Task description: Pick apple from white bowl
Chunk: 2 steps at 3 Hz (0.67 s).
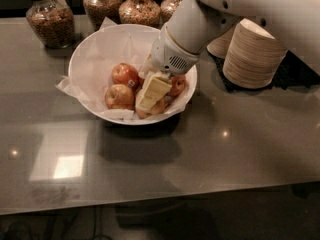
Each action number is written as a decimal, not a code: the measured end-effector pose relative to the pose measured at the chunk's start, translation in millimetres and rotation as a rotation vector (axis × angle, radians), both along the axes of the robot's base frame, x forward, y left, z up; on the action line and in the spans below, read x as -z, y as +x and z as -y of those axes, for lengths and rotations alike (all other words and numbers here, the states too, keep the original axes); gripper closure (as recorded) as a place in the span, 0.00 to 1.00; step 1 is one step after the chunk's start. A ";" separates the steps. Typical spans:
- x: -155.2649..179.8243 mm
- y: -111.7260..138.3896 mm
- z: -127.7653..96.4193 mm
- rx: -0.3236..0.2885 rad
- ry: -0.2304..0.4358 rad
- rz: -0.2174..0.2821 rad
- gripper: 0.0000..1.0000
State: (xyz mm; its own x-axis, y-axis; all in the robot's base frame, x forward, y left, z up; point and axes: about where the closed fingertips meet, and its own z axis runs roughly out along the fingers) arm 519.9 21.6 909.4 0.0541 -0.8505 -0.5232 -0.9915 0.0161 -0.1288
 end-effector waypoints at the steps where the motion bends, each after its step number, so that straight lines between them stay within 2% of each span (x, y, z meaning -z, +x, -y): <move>1: 5.7 0.7 3.6 0.011 -0.006 -0.013 0.41; 2: 11.1 0.7 5.5 0.019 -0.011 -0.024 0.40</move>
Offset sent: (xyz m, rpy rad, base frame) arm 0.0031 -0.0112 -0.0234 -0.0192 0.0496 -0.0396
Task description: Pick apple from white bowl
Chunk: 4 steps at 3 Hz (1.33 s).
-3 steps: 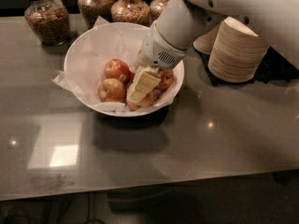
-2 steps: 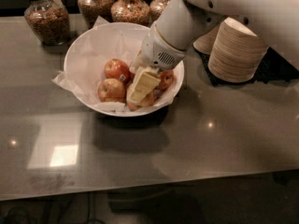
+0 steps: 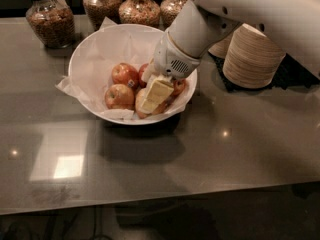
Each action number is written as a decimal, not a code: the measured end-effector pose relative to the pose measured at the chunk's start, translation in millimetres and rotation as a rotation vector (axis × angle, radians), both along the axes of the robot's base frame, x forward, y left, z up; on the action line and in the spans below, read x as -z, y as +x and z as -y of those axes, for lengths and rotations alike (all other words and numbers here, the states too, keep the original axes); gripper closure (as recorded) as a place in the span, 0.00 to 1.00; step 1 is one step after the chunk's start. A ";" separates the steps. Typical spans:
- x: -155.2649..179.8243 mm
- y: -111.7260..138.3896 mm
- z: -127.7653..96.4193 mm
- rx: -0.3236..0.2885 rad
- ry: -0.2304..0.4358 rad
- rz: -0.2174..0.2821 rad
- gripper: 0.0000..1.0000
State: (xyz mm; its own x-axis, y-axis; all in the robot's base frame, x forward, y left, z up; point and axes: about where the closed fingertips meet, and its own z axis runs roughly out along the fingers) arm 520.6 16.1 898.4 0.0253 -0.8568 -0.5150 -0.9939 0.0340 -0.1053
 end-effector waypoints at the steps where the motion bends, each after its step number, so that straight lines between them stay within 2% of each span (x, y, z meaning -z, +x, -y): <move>1: 10.6 -0.3 3.3 0.015 -0.009 -0.020 0.41; 4: 37.4 4.7 -11.5 0.006 -0.042 -0.062 0.42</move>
Offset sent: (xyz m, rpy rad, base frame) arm 0.0030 -0.0040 -0.0295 -0.0245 0.0538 -0.0329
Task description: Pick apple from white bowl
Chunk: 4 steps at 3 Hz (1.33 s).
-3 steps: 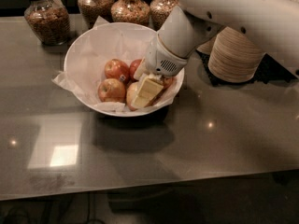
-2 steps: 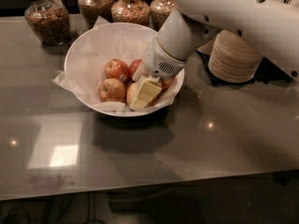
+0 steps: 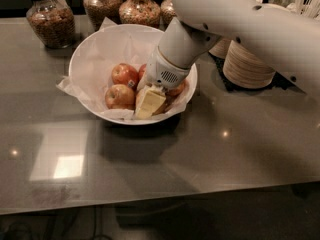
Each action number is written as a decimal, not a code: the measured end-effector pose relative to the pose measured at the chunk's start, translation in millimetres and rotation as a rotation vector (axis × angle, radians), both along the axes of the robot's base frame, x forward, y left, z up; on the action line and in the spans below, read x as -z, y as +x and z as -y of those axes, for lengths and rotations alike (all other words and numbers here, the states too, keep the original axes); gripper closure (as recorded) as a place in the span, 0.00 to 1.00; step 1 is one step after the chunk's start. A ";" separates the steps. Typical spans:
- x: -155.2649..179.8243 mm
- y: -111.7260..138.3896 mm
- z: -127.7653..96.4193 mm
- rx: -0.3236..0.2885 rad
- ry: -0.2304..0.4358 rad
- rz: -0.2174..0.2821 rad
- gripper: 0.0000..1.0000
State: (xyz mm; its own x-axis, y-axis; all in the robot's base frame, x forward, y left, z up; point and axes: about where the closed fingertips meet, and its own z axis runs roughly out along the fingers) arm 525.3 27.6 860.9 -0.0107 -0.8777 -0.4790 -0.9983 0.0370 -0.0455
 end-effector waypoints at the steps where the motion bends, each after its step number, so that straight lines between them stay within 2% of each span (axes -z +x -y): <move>1: 1.1 0.8 -1.9 0.002 -0.003 -0.003 0.44; 2: 2.0 1.7 -3.1 0.006 -0.008 -0.007 0.45; 3: 2.0 1.7 -3.1 0.006 -0.008 -0.007 0.64; 4: 2.0 1.7 -3.1 0.006 -0.008 -0.007 0.87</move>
Offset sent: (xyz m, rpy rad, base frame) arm 0.0086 -0.0095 -0.0278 -0.0387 0.0319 -0.0415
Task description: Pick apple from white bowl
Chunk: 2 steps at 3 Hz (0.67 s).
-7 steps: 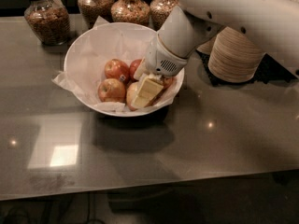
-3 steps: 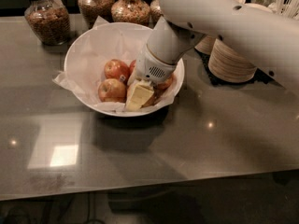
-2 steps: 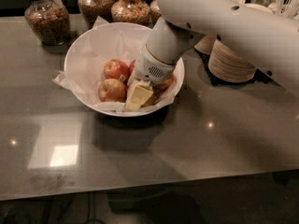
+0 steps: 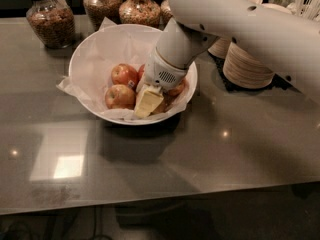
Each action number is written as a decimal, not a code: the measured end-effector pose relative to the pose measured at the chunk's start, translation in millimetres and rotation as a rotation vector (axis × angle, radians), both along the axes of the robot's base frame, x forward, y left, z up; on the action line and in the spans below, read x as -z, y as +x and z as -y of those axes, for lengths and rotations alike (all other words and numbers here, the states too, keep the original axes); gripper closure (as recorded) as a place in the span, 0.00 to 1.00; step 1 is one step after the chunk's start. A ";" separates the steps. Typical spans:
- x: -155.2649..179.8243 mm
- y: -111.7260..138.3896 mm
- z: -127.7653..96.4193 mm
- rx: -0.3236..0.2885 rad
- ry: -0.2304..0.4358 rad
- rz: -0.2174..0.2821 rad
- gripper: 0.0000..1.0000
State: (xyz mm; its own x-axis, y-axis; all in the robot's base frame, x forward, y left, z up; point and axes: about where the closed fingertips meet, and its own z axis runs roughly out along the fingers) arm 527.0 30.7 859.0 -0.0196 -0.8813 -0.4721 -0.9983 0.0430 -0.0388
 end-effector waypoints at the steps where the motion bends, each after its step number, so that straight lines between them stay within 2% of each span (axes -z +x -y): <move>1: -0.2 -0.3 -0.6 -0.003 0.004 0.000 1.00; 2: -5.8 -0.5 -2.3 -0.030 0.077 -0.006 1.00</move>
Offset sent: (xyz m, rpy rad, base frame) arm 0.0005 0.0012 0.0169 0.2030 0.0162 0.0706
